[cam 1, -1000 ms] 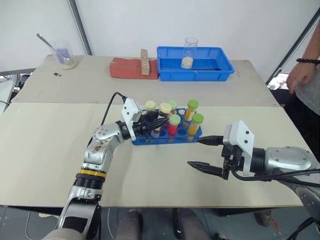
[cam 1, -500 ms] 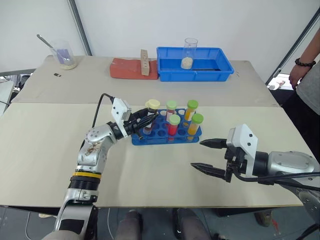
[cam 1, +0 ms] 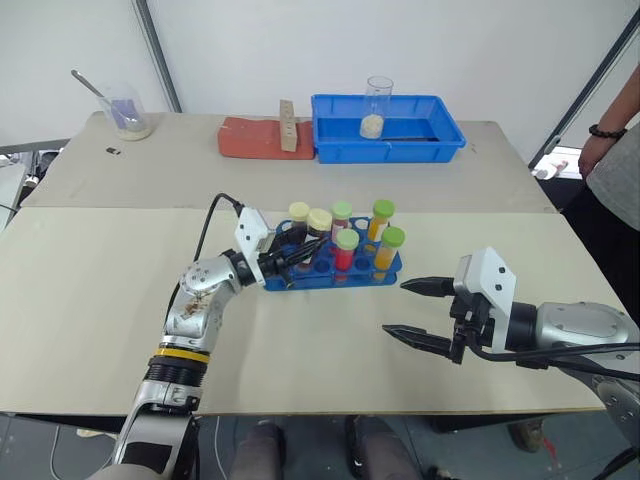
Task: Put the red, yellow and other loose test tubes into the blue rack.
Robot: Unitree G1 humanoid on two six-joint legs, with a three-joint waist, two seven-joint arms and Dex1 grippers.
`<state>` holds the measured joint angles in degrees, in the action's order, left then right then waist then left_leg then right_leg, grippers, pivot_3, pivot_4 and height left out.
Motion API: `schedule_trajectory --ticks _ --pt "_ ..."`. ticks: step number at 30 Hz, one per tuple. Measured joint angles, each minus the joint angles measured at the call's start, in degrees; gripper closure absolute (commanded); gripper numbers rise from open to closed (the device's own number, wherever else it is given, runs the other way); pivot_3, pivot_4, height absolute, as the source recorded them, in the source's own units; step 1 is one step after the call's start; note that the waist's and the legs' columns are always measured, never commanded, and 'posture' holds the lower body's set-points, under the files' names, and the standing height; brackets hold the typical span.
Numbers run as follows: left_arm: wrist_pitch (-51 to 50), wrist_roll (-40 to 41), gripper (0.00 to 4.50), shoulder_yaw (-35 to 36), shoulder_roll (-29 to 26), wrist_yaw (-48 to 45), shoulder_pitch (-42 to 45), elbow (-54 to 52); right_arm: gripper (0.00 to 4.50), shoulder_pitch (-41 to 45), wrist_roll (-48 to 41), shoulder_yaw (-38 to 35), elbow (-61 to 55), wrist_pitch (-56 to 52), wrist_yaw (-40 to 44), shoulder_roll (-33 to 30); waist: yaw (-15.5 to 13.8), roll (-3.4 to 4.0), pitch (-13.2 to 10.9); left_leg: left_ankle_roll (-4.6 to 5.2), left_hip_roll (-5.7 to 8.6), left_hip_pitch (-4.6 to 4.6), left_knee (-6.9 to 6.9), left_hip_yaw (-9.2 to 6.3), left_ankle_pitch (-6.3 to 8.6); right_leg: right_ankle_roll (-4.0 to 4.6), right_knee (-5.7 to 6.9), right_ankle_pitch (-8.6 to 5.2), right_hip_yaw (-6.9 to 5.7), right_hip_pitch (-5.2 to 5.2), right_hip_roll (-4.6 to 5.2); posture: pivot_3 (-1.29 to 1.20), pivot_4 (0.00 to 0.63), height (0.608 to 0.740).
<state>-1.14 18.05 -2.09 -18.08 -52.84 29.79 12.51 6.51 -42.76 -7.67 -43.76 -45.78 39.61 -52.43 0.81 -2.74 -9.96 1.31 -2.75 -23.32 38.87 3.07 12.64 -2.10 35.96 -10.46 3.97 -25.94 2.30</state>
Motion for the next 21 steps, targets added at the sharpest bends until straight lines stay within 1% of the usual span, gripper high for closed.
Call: schedule_trajectory --ticks 6,12,14,15,19,20,21 --pt "1.24 -0.15 3.63 0.04 0.79 1.48 -0.91 0.08 0.47 0.05 0.04 0.00 -0.01 0.00 -1.17 0.19 -0.04 0.00 0.00 0.00 0.00 -0.01 0.00 0.01 0.00 -0.01 -0.03 0.00 0.01 0.00 0.01 0.00 0.150 0.740" --pt "1.30 0.42 3.63 1.03 2.22 3.90 -3.15 -0.44 0.47 1.51 0.86 -0.19 0.26 0.41 -2.86 2.18 -0.04 0.00 0.00 0.00 0.00 -0.01 0.01 0.00 0.00 -0.01 -0.03 0.00 0.00 0.00 0.01 0.00 0.150 0.740" --pt "0.98 0.96 2.61 1.28 2.66 4.77 -3.69 -0.72 0.47 1.62 1.03 -0.43 0.65 0.66 -3.17 2.65 -0.04 0.00 0.00 0.00 0.00 -0.02 0.00 0.01 0.00 -0.01 -0.03 0.00 0.00 0.00 0.01 0.00 0.150 0.740" --pt "0.42 1.06 2.24 1.37 2.52 5.00 -3.87 -0.93 0.47 1.63 1.03 -0.52 0.67 0.77 -3.16 2.73 -0.03 0.00 0.00 0.00 0.00 -0.01 0.00 0.01 0.00 -0.01 -0.03 0.00 0.00 0.00 0.01 0.00 0.150 0.740" --pt "-1.45 1.07 0.39 1.28 1.91 4.91 -5.66 -0.96 0.47 1.70 1.05 -0.76 1.21 1.64 -3.11 3.30 0.05 0.00 0.00 0.00 0.00 -0.05 -0.01 0.00 0.00 -0.01 -0.04 0.00 -0.01 -0.02 0.01 0.00 0.150 0.740" --pt "-1.96 1.10 0.07 1.28 1.53 4.86 -6.06 -1.62 0.47 1.84 1.04 -0.76 1.43 1.73 -3.07 3.39 0.02 0.00 0.00 0.00 0.00 -0.06 0.00 0.00 0.00 -0.01 -0.04 0.00 -0.01 -0.03 0.01 0.00 0.150 0.740" --pt "-2.58 1.11 0.07 1.29 0.99 4.83 -6.29 -2.57 0.47 1.87 1.05 -0.78 1.62 1.81 -3.03 3.46 0.01 0.00 0.00 0.00 0.00 -0.06 0.00 0.00 0.00 -0.01 -0.04 0.00 -0.01 -0.03 0.01 0.00 0.150 0.740"
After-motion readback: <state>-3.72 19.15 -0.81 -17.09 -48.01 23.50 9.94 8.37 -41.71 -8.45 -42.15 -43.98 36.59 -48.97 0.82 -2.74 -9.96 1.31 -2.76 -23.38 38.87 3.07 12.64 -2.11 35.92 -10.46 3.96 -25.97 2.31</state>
